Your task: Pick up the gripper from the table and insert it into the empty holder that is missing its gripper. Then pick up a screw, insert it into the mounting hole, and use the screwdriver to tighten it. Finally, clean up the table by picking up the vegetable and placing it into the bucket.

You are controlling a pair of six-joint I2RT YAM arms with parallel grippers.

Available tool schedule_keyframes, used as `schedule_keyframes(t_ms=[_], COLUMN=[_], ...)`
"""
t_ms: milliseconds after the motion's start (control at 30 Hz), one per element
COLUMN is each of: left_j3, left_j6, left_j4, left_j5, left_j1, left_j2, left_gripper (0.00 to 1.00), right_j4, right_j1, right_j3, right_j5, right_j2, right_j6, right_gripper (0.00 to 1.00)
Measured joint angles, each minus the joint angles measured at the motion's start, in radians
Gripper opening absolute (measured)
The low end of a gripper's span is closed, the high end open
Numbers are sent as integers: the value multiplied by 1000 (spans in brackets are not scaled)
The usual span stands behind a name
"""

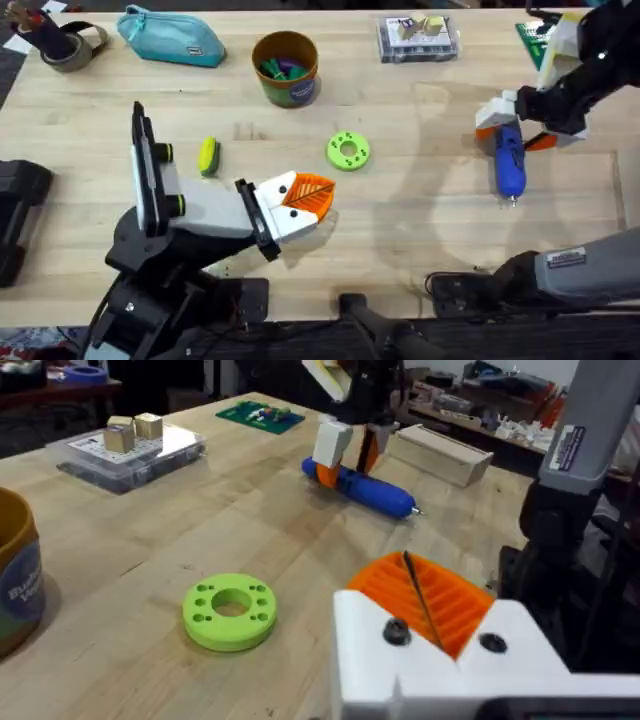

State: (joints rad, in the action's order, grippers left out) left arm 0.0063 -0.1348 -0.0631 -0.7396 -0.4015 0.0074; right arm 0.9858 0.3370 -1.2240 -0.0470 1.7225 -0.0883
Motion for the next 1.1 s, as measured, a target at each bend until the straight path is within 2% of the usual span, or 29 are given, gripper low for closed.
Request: schedule_keyframes(t_ms=[300,433,800,1100], left_j3=[0,0,0,0], left_j6=[0,0,0,0], left_j4=[0,0,0,0], left_j5=[0,0,0,0], left_j1=[0,0,0,0], left_j2=[0,0,0,0], left_gripper=[5,5,5,5], right_j4=[-91,-168,-185,-188], right_j1=[2,5,64,49], right_j3=[11,65,70,70], right_j5=[24,36,64,74], right_j2=[25,26,47,49], right_j6=[-55,-63,-66,-66], right_gripper=[989,989,989,989])
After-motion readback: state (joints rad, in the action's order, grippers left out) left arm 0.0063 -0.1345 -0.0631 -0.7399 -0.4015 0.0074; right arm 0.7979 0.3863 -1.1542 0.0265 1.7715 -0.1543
